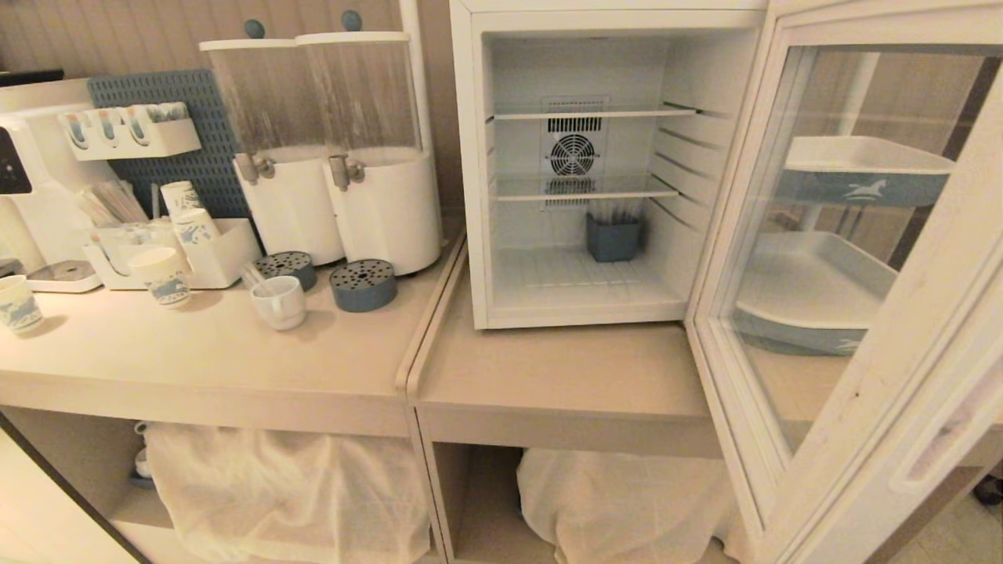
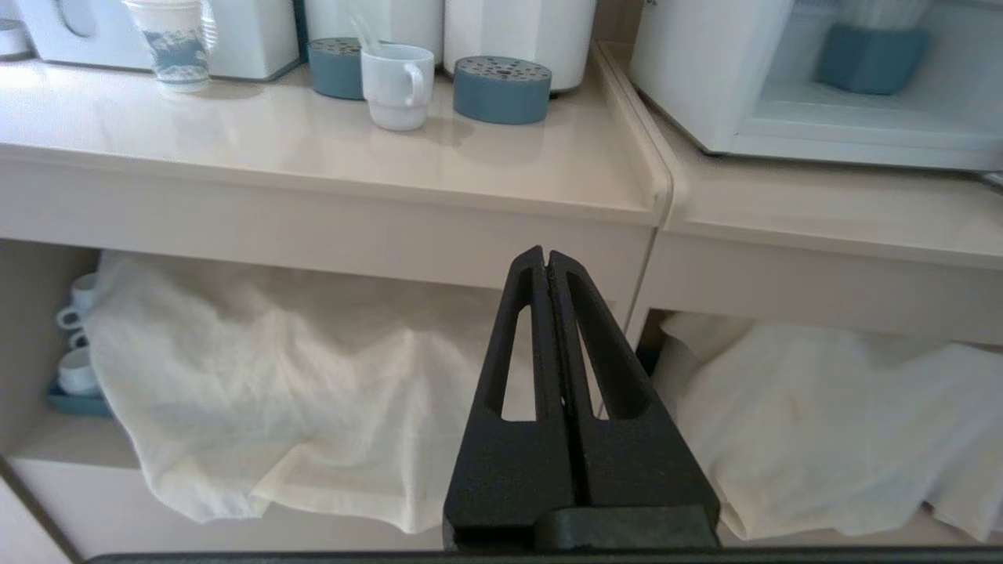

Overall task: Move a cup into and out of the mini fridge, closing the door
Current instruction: Put the ceramic cup in the freezer

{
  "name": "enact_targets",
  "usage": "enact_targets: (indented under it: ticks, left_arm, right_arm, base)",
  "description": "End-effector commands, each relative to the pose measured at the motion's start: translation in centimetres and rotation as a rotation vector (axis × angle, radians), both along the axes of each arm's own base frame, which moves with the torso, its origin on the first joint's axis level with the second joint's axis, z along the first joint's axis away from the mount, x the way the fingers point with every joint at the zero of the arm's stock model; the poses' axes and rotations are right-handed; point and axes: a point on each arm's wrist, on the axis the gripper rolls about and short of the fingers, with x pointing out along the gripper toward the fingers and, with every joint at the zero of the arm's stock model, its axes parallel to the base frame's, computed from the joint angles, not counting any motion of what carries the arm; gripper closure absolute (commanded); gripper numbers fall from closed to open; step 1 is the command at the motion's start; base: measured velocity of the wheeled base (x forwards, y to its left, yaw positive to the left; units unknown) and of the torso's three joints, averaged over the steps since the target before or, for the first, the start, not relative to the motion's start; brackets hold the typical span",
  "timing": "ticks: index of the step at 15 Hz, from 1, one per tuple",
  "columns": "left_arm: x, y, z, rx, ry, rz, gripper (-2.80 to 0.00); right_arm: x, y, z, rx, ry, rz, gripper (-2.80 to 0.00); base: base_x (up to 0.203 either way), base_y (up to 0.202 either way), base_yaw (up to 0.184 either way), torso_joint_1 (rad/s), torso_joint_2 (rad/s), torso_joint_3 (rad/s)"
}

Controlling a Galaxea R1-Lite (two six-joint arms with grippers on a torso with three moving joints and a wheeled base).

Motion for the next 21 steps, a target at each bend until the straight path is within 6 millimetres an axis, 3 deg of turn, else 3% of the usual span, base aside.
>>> enact_targets:
  ticks: [1, 9, 21]
  left_arm:
    - [0.28, 0.0, -1.08, -0.001, 0.03, 0.0, 0.0]
    - [0.28, 0.0, -1.07, -0.004, 0.028, 0.0, 0.0]
    - [0.27, 0.01, -1.03, -0.029, 0.026, 0.0, 0.0]
  right_arm:
    - [0.01, 0.0, 0.02, 0.0, 0.0, -0.001, 0.0]
    - [0.01, 0.0, 0.01, 0.0, 0.001, 0.001, 0.0]
    - [0.01, 0.0, 0.02, 0.0, 0.0, 0.001, 0.0]
  base:
    - [-0.185, 0.0, 0.0, 0.002, 0.01, 0.011]
    - [-0.183, 0.0, -0.001, 0.003, 0.0, 0.004]
    - [0.0, 0.019, 0.0, 0.0, 0.0, 0.0]
